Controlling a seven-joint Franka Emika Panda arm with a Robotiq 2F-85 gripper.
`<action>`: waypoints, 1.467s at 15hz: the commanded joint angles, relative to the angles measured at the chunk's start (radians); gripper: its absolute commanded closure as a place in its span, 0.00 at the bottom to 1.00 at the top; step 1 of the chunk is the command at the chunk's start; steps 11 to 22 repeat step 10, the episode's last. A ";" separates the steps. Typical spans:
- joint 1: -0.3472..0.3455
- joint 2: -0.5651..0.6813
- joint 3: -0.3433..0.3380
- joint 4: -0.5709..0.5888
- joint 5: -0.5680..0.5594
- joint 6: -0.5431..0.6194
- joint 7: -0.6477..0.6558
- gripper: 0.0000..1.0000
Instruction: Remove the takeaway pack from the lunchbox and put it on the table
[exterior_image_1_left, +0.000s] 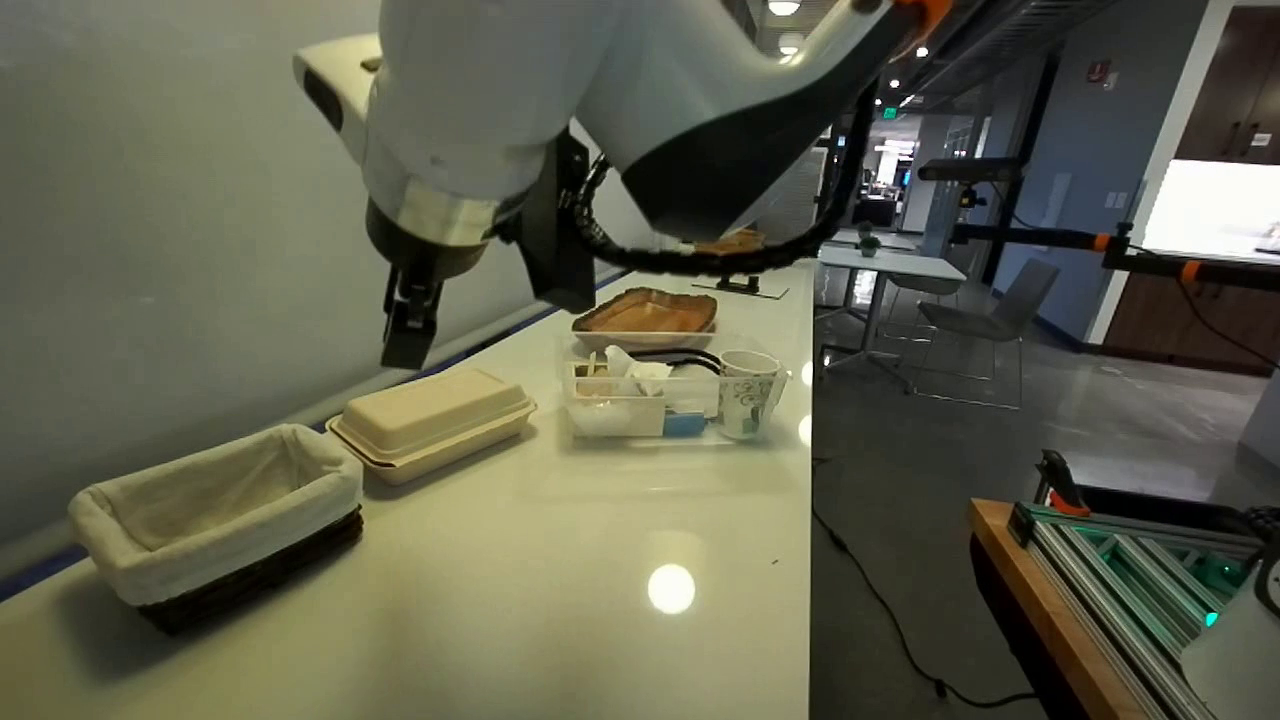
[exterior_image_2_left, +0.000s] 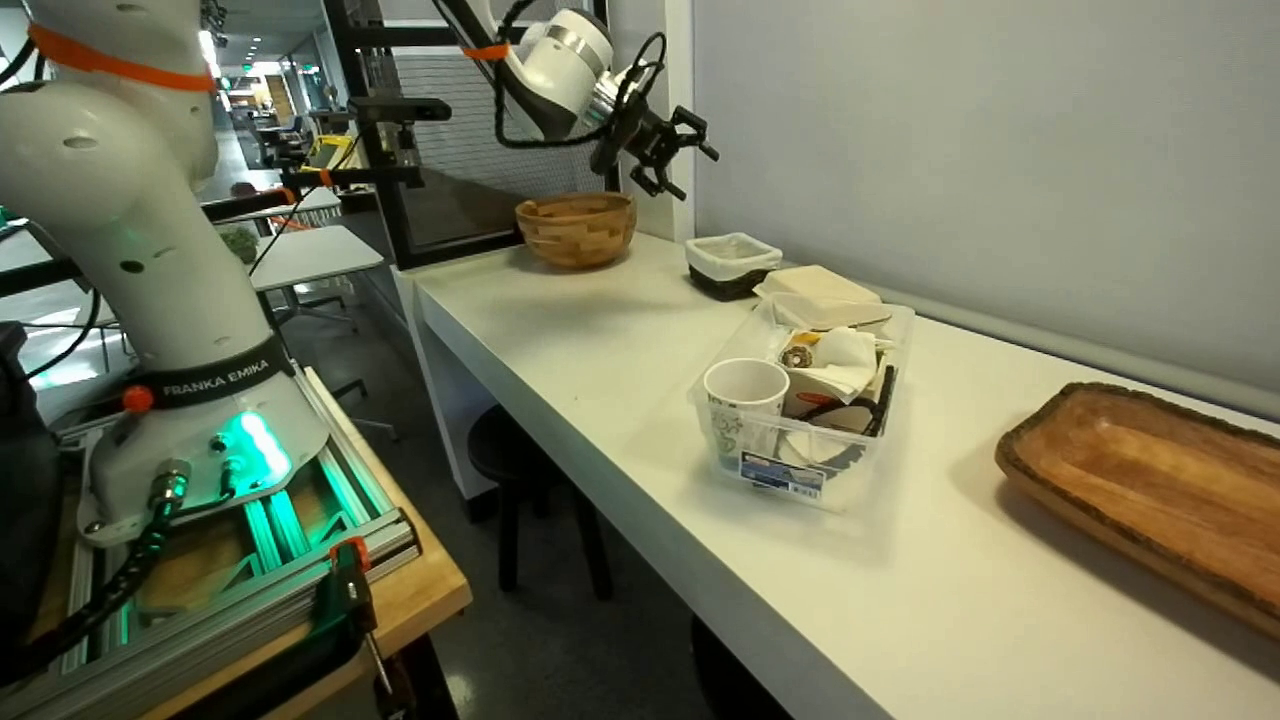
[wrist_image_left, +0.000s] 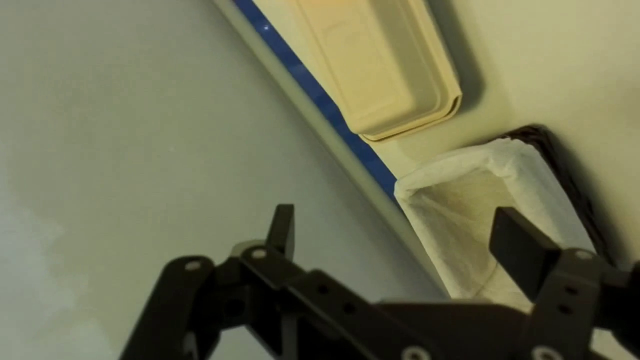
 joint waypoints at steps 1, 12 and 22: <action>-0.142 -0.222 0.085 -0.221 0.276 0.146 -0.090 0.00; -0.249 -0.364 0.116 -0.424 0.625 0.245 -0.194 0.00; -0.249 -0.364 0.116 -0.424 0.625 0.245 -0.194 0.00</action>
